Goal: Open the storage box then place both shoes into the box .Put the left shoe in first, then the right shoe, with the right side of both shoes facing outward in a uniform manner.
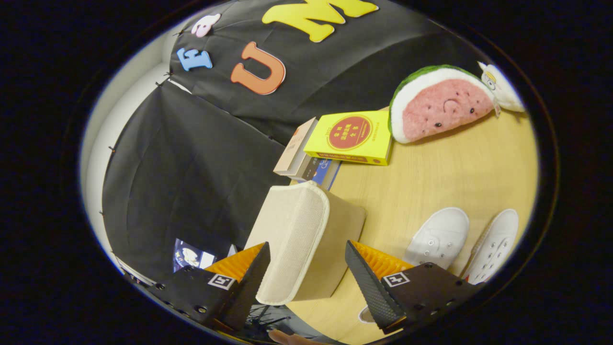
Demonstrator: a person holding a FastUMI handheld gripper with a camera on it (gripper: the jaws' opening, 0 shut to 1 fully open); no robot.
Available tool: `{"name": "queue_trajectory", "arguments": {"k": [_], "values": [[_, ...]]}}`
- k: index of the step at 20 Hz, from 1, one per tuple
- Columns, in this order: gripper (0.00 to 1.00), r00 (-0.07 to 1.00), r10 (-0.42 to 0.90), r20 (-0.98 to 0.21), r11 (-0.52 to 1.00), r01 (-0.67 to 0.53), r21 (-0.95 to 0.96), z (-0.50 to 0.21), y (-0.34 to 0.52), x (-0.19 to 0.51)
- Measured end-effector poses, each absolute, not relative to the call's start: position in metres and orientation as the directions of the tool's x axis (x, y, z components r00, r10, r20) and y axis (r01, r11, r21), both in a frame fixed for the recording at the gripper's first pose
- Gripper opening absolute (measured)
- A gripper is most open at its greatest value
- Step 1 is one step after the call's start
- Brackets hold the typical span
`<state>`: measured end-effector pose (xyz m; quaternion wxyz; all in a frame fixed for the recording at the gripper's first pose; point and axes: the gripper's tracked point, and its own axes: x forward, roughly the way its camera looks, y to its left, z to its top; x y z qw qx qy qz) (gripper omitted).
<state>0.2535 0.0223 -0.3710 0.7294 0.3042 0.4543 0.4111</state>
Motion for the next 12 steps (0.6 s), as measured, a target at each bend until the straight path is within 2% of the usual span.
{"name": "queue_trajectory", "arguments": {"k": [5,9,12], "values": [[0.95,0.092,0.969,-0.229,0.243,-0.187,0.952,-0.39,0.045,0.26],[0.95,0.035,0.981,-0.191,0.194,-0.175,0.965,-0.41,0.064,0.265],[0.93,-0.022,0.993,-0.117,0.114,-0.106,0.988,-0.406,0.079,0.26]]}}
